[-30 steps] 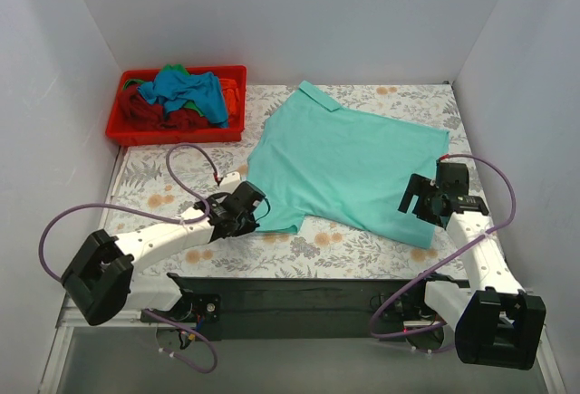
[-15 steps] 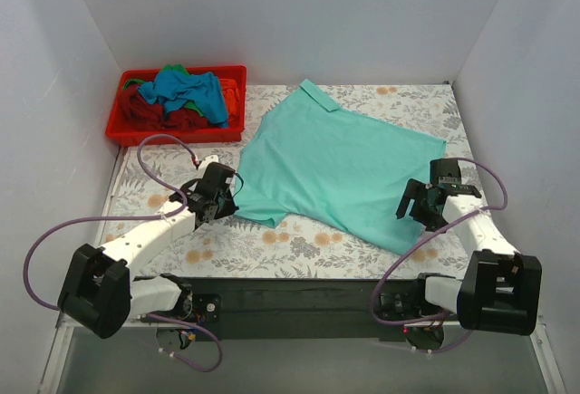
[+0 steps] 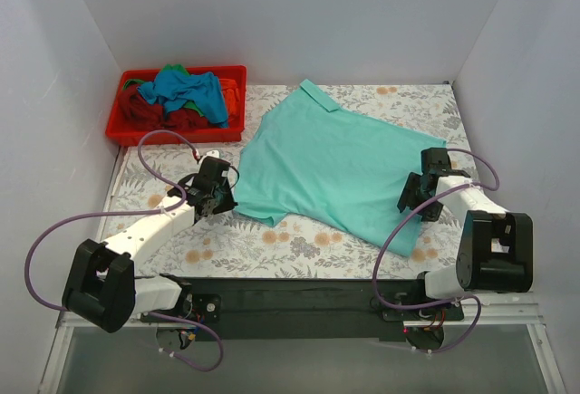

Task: Fold and stack the t-shirts
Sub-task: Fold the tshirt

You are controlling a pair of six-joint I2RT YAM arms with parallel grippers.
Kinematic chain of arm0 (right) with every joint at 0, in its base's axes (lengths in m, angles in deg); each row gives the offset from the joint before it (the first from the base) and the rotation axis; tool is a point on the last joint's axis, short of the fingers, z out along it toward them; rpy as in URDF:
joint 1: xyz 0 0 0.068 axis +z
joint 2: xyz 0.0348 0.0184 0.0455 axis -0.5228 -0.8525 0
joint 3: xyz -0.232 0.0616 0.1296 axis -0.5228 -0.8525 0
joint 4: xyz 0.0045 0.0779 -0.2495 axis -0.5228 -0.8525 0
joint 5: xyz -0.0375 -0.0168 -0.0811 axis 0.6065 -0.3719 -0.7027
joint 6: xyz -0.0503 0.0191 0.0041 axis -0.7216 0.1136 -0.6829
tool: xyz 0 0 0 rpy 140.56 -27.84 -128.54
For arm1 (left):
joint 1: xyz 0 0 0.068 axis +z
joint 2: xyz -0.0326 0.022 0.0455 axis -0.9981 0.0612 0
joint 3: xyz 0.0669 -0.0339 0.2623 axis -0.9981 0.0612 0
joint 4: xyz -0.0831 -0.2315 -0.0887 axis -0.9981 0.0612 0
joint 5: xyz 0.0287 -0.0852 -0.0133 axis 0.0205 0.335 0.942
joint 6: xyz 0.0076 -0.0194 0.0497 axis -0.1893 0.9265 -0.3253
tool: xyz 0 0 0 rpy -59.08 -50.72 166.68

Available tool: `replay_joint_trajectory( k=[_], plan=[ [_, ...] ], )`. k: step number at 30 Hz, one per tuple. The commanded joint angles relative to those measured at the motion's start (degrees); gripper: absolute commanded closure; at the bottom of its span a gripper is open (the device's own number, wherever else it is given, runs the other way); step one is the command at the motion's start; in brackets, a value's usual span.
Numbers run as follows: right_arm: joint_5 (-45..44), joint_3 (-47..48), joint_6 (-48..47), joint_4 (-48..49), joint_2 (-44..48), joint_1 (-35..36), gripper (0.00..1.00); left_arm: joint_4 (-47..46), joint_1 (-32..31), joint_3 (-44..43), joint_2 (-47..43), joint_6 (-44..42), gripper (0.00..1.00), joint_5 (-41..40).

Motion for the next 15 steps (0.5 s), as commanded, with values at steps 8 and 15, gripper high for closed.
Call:
replay_joint_trajectory(
  k=[8,15],
  plan=[
    [-3.5,1.1,0.4,2.4,1.2,-0.1,0.53,-0.5,0.5,-1.7,-1.1,-1.2,1.00,0.2],
    [-4.1,0.7,-0.1,2.3,0.3,-0.5,0.64,-0.2,0.5,-1.8,-1.2,-1.3,1.00,-0.2]
  ],
)
